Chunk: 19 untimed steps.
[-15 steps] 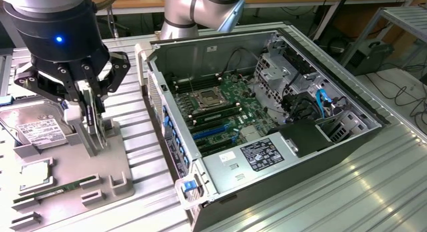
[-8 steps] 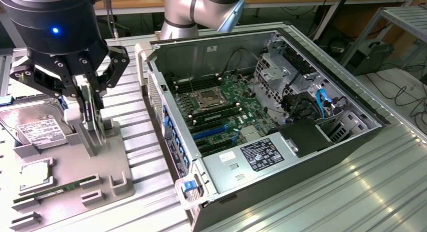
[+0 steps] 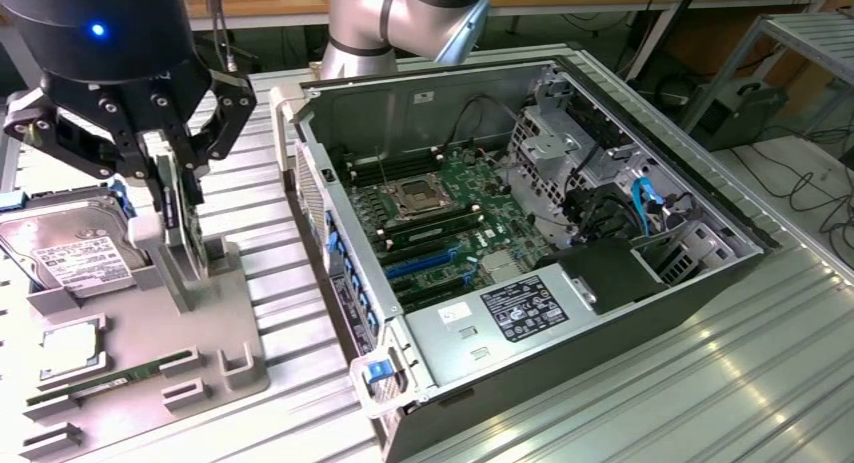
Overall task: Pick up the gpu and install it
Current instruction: 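Pick up the gpu and move the gpu toward the slot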
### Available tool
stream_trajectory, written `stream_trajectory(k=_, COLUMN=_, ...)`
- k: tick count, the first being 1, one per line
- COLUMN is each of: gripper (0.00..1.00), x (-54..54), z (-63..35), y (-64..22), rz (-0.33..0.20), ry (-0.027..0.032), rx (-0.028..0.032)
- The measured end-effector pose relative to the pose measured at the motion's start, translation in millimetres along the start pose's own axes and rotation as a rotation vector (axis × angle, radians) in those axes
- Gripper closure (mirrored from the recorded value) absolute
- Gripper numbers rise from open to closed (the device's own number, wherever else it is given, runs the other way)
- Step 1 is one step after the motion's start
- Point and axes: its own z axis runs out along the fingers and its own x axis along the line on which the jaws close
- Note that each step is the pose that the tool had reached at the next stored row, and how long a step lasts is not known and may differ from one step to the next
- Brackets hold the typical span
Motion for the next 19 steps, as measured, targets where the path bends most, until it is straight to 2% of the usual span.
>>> stream_trajectory(k=5, gripper=0.73, x=-0.2, z=-11.9, y=0.4, rz=0.000, ry=-0.0007, rx=0.0000)
stream_trajectory(k=12, gripper=0.73, x=-0.2, z=-22.8, y=0.7, rz=-0.013, ry=-0.0007, rx=0.0000)
stream_trajectory(k=19, gripper=0.73, x=-0.3, z=-42.7, y=1.4, rz=-0.013, ry=-0.0009, rx=-0.0001)
